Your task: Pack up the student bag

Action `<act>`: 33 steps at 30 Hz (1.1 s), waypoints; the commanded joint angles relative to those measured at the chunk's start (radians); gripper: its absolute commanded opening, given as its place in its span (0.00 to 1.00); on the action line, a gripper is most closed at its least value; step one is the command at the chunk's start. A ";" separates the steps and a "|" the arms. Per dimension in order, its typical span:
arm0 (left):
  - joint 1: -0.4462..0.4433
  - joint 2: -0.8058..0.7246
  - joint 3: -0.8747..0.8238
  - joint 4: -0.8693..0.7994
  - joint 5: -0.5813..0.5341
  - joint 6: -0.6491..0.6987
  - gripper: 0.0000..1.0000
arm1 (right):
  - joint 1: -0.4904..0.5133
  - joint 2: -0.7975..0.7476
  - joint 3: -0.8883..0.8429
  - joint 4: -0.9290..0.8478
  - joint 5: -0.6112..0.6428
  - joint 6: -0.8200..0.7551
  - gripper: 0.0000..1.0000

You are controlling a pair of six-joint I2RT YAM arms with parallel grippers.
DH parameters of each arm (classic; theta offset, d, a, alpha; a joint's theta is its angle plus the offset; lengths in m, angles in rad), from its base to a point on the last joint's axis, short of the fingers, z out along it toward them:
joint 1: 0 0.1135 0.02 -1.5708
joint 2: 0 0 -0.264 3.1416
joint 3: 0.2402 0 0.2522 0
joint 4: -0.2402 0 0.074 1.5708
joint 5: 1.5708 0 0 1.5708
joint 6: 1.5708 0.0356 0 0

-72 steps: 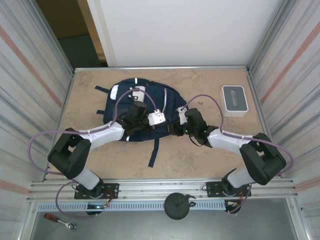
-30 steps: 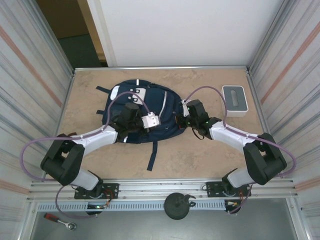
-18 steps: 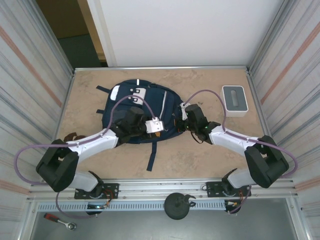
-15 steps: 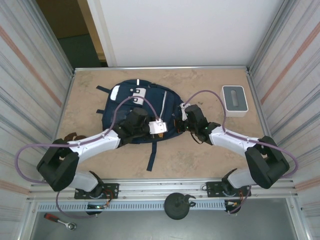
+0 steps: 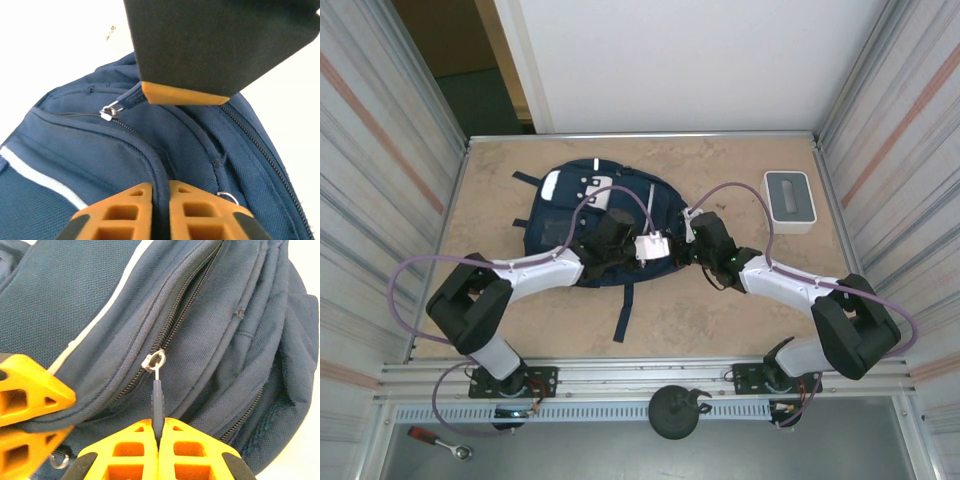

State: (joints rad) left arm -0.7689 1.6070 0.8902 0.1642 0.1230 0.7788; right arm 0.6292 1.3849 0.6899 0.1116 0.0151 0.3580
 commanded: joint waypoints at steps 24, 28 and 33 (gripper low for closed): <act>0.247 -0.310 -0.254 -0.012 0.433 -0.029 0.30 | -0.094 0.128 0.131 -0.032 0.092 -0.011 0.00; 0.144 -0.301 -0.196 -0.057 0.273 -0.110 0.52 | -0.070 0.086 0.089 0.012 0.065 -0.008 0.00; -0.018 -0.240 -0.122 0.001 -0.030 -0.248 0.61 | -0.056 0.055 0.058 0.035 0.059 0.007 0.00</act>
State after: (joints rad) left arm -0.7368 1.3357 0.7116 0.1398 0.3000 0.6441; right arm 0.5690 1.4826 0.7685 0.1226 0.0345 0.3553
